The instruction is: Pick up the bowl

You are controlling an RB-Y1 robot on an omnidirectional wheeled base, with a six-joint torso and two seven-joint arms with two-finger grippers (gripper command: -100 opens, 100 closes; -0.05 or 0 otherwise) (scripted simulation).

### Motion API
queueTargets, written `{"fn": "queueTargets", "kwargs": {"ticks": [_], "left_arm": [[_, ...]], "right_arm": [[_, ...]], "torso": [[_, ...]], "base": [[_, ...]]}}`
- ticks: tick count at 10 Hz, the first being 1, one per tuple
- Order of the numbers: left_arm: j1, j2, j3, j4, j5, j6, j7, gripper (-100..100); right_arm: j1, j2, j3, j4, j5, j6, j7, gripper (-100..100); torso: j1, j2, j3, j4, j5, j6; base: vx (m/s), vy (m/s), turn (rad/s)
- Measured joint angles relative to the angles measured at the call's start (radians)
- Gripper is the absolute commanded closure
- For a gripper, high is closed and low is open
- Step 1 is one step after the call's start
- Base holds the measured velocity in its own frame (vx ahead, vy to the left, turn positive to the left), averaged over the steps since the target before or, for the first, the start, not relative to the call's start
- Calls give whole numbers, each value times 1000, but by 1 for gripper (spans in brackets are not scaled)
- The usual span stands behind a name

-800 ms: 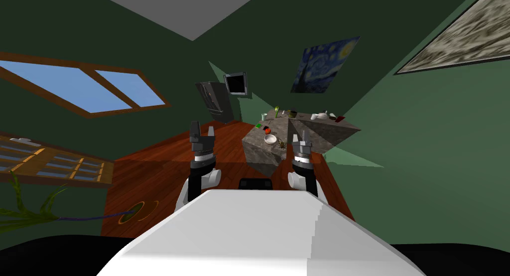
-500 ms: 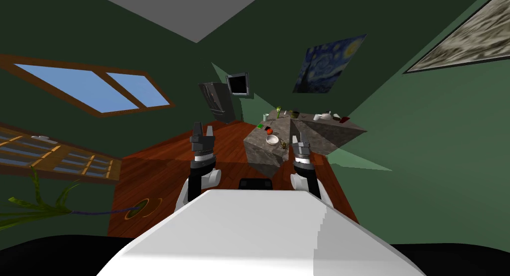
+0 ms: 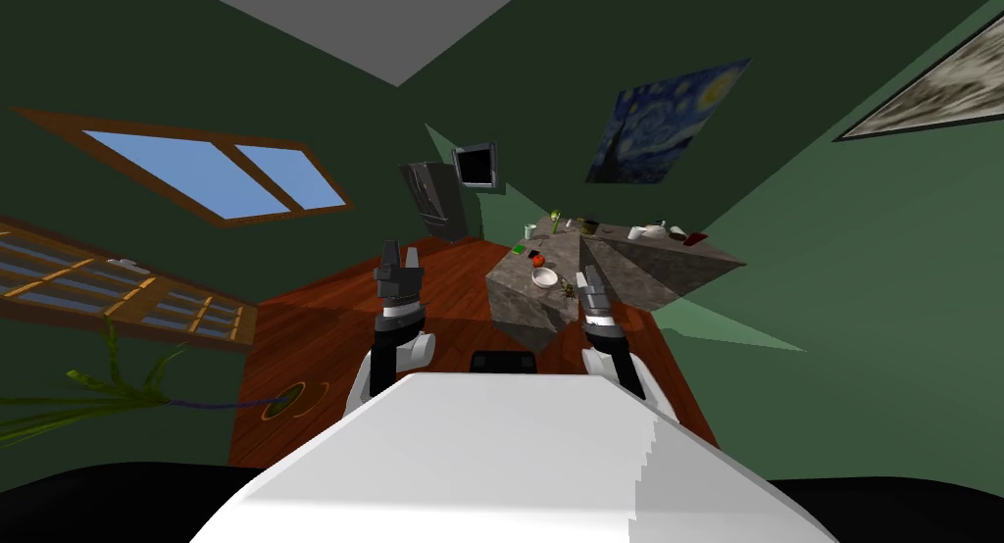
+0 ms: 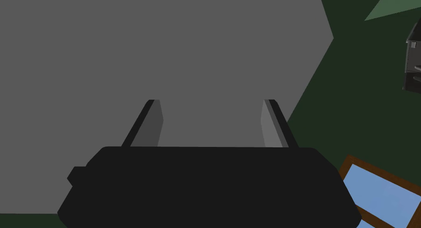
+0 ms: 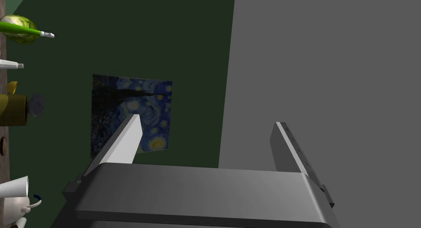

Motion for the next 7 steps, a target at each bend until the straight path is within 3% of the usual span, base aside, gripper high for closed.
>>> {"fn": "queueTargets", "kwargs": {"ticks": [7], "left_arm": [[0,0,0,0,0,0,0,0]], "right_arm": [[18,-187,-58,101,32,-28,33,-100]], "torso": [[3,-1,-1,0,1,0]], "base": [[52,84,102]]}}
